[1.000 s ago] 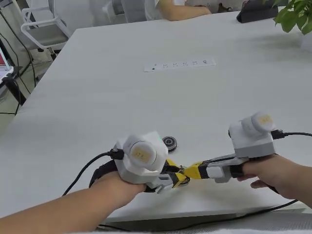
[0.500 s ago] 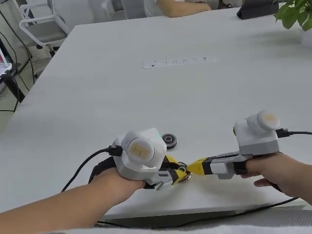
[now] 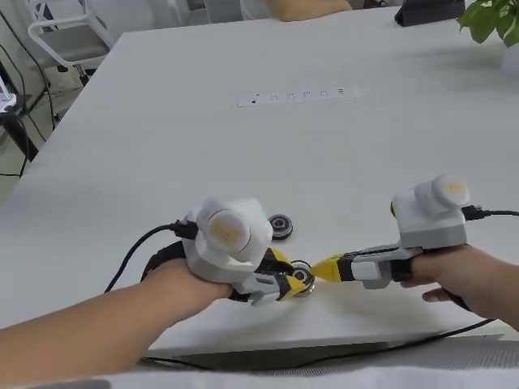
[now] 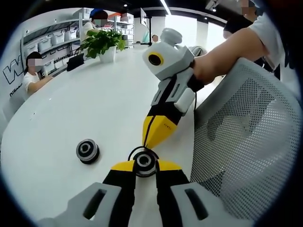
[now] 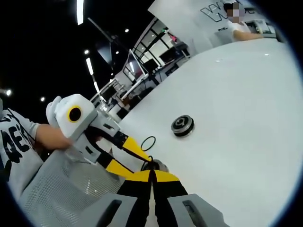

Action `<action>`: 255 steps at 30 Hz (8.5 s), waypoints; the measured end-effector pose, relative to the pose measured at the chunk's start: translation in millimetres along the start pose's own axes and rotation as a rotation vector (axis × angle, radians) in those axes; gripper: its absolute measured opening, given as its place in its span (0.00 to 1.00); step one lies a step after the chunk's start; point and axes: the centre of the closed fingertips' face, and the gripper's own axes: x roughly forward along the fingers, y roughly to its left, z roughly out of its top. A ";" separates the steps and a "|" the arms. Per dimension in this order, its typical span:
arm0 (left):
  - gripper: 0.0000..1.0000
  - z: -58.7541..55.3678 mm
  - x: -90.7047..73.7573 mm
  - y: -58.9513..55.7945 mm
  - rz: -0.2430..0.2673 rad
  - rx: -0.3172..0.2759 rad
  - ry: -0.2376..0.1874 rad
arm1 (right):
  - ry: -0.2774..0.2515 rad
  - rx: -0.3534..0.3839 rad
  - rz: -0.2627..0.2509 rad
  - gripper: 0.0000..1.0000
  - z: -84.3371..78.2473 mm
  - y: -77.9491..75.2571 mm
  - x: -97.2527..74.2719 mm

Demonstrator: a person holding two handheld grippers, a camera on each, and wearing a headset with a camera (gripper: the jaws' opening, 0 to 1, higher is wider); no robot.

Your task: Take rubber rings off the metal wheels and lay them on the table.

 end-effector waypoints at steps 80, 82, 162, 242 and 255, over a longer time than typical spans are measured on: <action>0.64 -44.7 -141.3 45.2 0.232 -0.185 -0.134 | 0.063 -0.129 -0.030 0.00 31.7 8.3 93.8; 0.64 -45.0 -142.0 45.1 0.233 -0.186 -0.135 | 0.074 -0.145 -0.049 0.00 28.9 4.2 95.0; 0.53 -2.9 -60.0 86.0 0.141 -0.098 -0.069 | -0.012 -0.444 -0.256 0.29 58.0 -48.1 13.9; 0.07 4.2 16.1 99.3 0.161 -0.108 0.008 | 0.043 -0.510 -0.330 0.31 57.7 -70.0 59.0; 0.07 4.4 15.3 100.5 0.162 -0.114 -0.003 | 0.036 -0.513 -0.330 0.24 57.2 -68.6 56.2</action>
